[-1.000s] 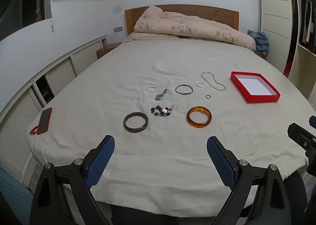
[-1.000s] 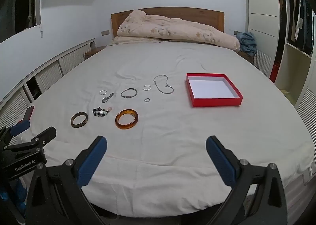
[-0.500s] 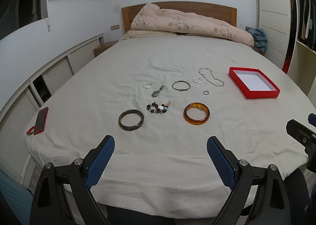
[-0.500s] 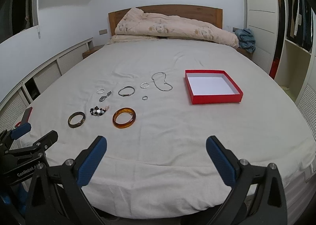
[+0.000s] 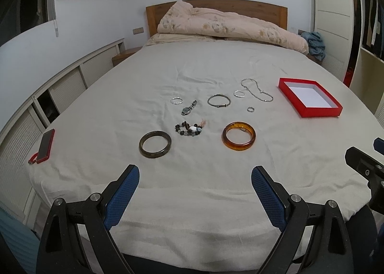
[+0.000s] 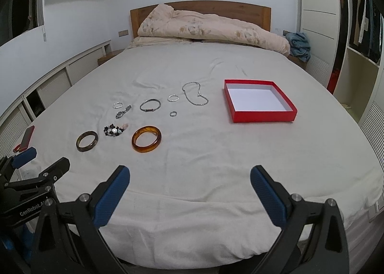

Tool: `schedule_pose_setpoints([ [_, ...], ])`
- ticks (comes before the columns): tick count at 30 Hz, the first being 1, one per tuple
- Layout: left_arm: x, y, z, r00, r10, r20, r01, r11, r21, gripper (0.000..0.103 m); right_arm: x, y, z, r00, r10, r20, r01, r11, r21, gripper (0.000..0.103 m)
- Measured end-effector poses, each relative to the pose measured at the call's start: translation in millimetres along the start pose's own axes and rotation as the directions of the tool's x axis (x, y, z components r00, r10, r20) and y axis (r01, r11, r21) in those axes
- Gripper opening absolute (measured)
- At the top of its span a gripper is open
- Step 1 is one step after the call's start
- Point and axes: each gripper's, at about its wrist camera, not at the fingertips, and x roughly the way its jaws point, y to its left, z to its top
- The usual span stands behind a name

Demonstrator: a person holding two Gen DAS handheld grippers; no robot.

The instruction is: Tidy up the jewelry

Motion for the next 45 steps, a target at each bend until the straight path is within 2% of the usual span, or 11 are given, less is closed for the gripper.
schedule_pose_setpoints([
  [29,32,9,5,0.999,0.023,-0.031,-0.024,1.000,-0.015,0.093,31,11,6,0.999,0.027,-0.044,-0.028,0.999,-0.032,0.100],
  [37,47,33,5,0.996,0.069,-0.050,-0.072,0.996,-0.049,0.093,54,19,8,0.995,0.057,-0.085,-0.061,0.997,-0.040,0.100],
  [45,81,71,10,0.987,0.123,-0.099,-0.132,0.987,-0.090,0.091,91,24,19,0.989,0.082,-0.127,-0.086,0.996,-0.029,0.099],
])
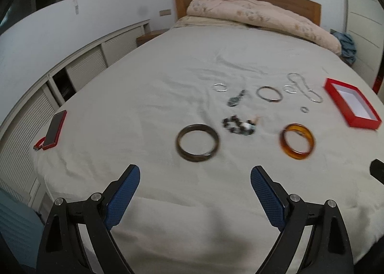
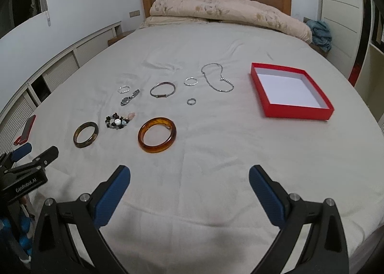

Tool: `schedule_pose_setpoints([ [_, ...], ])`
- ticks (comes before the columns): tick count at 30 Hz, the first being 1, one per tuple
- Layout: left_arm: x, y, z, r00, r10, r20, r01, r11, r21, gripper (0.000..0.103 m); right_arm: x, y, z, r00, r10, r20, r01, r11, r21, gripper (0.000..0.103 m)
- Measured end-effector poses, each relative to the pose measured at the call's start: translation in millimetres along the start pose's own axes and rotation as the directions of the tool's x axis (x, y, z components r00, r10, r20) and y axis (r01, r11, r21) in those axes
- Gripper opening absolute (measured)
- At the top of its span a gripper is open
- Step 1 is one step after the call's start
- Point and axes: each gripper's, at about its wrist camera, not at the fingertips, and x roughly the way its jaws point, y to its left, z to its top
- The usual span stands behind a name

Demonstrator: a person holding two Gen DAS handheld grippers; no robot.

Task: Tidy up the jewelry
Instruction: 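Grasp the amber bangle with the right tool while the left tool grasps the dark grey bangle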

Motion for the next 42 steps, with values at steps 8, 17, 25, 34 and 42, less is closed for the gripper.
schedule_pose_setpoints([
  [8,58,28,18,0.997,0.063,-0.043,-0.064,0.998,-0.019,0.085,49,10,16,0.998,0.040,-0.054,-0.040,0.999,0.004,0.088],
  [17,119,47,35,0.992,0.026,-0.126,-0.031,0.999,-0.039,0.070,109,18,34,0.986,0.098,-0.134,-0.096,0.995,0.017,0.049],
  [25,146,51,29,0.974,-0.055,-0.220,0.044,0.998,-0.054,0.055,153,26,42,0.974,0.110,-0.200,-0.109,0.994,0.015,0.028],
  [34,146,36,30,0.974,-0.072,-0.216,0.081,0.996,0.032,0.025,168,31,38,0.971,0.080,-0.227,-0.092,0.995,-0.043,0.010],
  [42,129,41,31,0.974,-0.093,-0.208,0.097,0.995,0.008,0.009,152,33,54,0.978,0.091,-0.187,-0.106,0.992,-0.069,0.009],
])
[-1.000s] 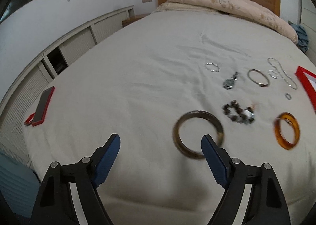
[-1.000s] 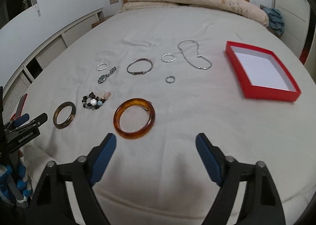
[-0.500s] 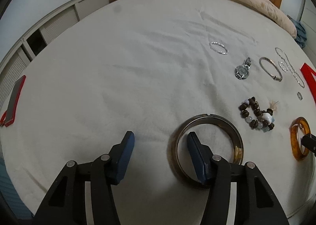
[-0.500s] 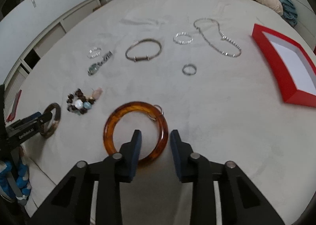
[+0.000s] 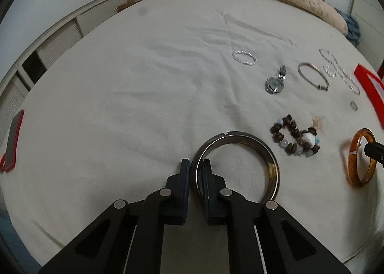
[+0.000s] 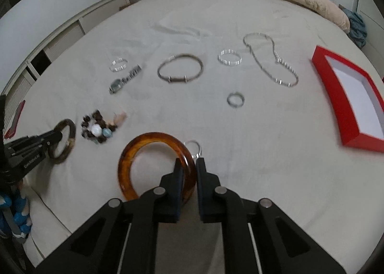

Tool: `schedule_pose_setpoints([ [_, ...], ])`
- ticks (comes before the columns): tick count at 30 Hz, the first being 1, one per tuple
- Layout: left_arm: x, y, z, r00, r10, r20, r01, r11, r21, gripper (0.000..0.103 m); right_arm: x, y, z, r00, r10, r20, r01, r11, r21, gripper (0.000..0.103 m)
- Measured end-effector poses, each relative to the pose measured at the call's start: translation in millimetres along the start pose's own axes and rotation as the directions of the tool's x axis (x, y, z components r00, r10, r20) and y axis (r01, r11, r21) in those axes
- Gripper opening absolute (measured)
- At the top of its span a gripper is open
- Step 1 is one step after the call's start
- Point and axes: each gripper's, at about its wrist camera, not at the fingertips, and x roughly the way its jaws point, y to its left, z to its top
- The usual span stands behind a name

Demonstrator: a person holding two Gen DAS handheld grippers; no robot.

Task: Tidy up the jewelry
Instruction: 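Grasp the amber bangle with the right tool while the left tool grasps the dark grey bangle, then carry both bangles over the red box with both tools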

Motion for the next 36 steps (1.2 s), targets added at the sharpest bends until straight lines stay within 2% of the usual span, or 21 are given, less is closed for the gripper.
schedule_pose_setpoints([
  [3,-8,-2,4,1.000,-0.004,0.012,0.004,1.000,-0.023,0.008,-14,1,4,1.000,0.007,0.028,-0.007,1.000,-0.001,0.009],
  [8,-38,-17,7,0.999,0.001,0.054,-0.001,1.000,0.003,0.008,-44,-7,1,0.997,0.017,0.071,-0.019,1.000,0.017,0.009],
  [17,-81,-73,24,0.994,-0.009,0.111,0.000,0.996,0.085,0.008,-98,-58,-21,0.992,-0.011,0.127,-0.002,0.995,0.103,0.009],
  [21,-94,-108,30,0.993,-0.031,0.114,0.018,0.993,0.117,0.008,-117,-79,-33,0.990,-0.028,0.140,0.008,0.990,0.139,0.009],
  [27,-108,-171,37,0.988,-0.103,0.118,0.079,0.979,0.190,0.008,-144,-121,-43,0.984,-0.068,0.167,0.036,0.981,0.189,0.009],
  [36,-101,-275,81,0.968,-0.210,0.135,0.164,0.943,0.291,0.008,-169,-208,-26,0.961,-0.170,0.217,0.110,0.959,0.263,0.009],
])
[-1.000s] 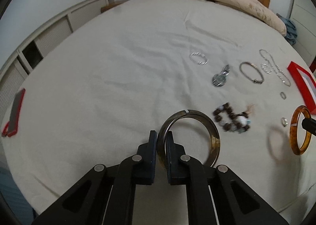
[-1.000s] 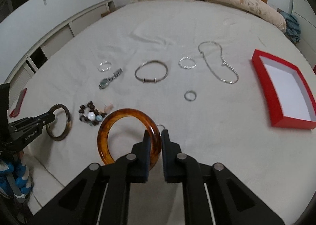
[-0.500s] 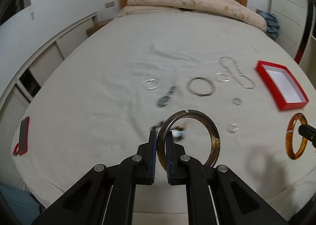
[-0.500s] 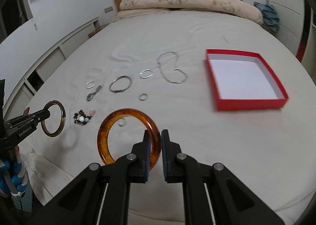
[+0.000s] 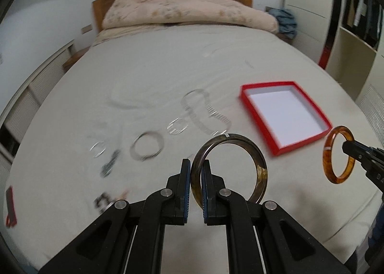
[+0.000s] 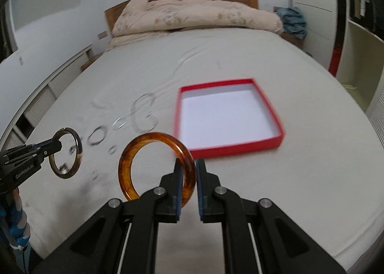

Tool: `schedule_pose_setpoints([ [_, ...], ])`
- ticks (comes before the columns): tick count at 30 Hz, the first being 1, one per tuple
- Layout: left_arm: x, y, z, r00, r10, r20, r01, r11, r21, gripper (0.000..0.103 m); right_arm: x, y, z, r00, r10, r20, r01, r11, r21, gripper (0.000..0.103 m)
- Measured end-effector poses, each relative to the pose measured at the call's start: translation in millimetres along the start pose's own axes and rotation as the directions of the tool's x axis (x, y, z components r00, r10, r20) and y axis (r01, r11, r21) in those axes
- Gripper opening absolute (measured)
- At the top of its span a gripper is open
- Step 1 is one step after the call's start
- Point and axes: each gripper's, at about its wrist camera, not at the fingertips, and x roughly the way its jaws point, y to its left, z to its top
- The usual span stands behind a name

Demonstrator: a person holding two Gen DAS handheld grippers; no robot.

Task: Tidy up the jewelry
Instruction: 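Carry both bangles over the red box with both tools, then open both tools to drop the bangles into the red box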

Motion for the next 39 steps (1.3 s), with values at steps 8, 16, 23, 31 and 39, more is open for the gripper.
schedule_pose_setpoints([
  [8,57,-76,63,0.997,-0.077,0.020,0.075,0.995,0.060,0.008,42,-62,47,0.999,-0.034,0.037,0.031,0.997,0.069,0.009],
  [16,137,-136,86,0.993,-0.110,-0.049,0.114,0.988,0.101,0.008,114,-106,61,0.999,-0.046,-0.025,0.049,0.992,0.114,0.009],
  [23,197,-158,72,0.982,-0.093,-0.165,0.114,0.986,0.124,0.008,158,-127,51,0.989,-0.075,-0.125,0.088,0.991,0.102,0.009],
  [31,199,-160,68,0.984,-0.089,-0.157,0.104,0.991,0.090,0.012,160,-120,45,0.981,-0.129,-0.145,0.132,0.991,0.010,0.012],
  [39,149,-145,72,0.991,-0.112,-0.068,0.114,0.993,0.032,0.041,136,-110,49,0.980,-0.160,-0.121,0.157,0.987,-0.034,0.041],
])
